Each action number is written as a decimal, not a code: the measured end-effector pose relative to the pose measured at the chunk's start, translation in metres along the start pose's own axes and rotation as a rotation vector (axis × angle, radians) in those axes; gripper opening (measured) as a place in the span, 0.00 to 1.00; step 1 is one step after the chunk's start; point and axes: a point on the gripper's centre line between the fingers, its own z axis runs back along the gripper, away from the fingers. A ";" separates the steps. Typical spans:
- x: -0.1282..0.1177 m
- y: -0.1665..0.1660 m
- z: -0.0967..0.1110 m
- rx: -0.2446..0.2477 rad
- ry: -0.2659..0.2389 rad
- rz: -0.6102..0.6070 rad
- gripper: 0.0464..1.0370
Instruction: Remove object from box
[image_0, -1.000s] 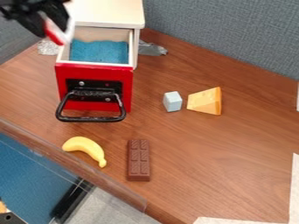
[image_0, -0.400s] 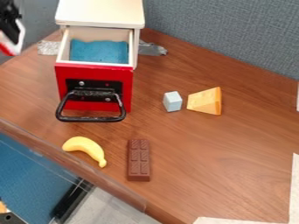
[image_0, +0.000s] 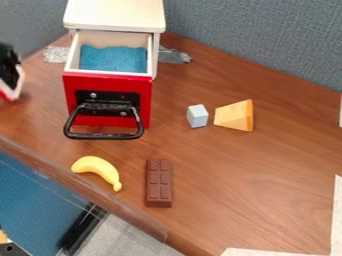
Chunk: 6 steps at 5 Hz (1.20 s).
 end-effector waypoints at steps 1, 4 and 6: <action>0.006 0.007 -0.003 0.030 -0.016 -0.027 0.58; 0.006 -0.002 0.003 -0.023 -0.008 -0.041 0.96; 0.018 -0.005 0.051 0.098 -0.088 -0.070 0.96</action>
